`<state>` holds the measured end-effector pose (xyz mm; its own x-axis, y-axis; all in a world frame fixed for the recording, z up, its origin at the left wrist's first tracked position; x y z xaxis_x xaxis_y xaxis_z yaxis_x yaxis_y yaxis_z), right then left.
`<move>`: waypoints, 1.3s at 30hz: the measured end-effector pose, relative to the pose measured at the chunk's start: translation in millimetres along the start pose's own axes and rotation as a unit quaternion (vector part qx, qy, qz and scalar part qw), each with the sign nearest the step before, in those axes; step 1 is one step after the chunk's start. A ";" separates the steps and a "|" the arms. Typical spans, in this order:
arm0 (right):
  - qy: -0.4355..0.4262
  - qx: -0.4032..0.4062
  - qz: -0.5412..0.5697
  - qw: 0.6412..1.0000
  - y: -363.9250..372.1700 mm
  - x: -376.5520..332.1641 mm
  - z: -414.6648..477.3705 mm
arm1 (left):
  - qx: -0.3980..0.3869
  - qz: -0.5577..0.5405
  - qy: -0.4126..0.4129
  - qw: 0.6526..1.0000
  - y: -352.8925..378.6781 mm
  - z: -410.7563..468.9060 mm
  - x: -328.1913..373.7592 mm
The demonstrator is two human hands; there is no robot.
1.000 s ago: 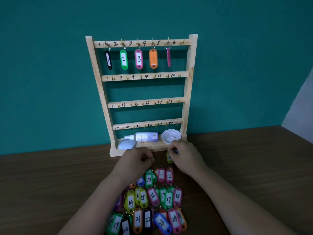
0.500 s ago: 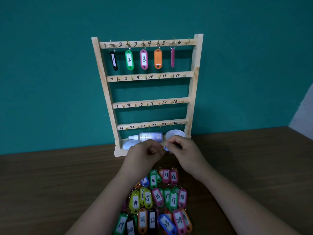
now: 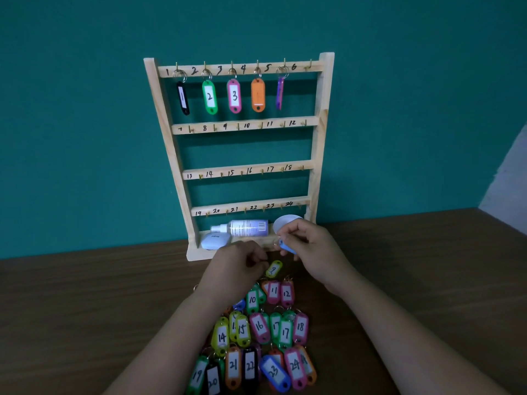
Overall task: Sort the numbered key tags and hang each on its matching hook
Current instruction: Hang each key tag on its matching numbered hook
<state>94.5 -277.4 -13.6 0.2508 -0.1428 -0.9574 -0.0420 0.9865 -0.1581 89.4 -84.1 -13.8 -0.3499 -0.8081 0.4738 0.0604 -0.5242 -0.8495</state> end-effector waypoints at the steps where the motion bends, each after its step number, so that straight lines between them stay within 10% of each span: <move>1: 0.000 -0.002 0.003 1.000 -0.7 0.2 -0.5 | -0.005 0.005 0.006 1.000 1.9 -0.3 2.5; 25: 0.014 0.015 -0.020 1.000 -17.6 -3.4 0.2 | 0.064 -0.058 -0.017 0.996 -28.1 0.0 12.8; 39: -0.185 0.161 -0.005 0.969 -76.4 -206.6 69.1 | 0.123 -0.134 -0.013 0.983 -67.6 -4.6 28.6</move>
<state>112.7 -317.7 212.9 0.5821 -0.1737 -0.7944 0.2516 0.9675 -0.0272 71.0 -70.5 56.2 -0.3602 -0.6368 0.6817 0.1951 -0.7660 -0.6125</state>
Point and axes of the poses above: each hand's wrist, its own z-axis towards the middle knuckle, its own y-axis out of the palm, x = y × z, the point moved 5 cm from there along z, towards the middle knuckle, and after that the axes turned 8 degrees about z, right-handed, at the moved point
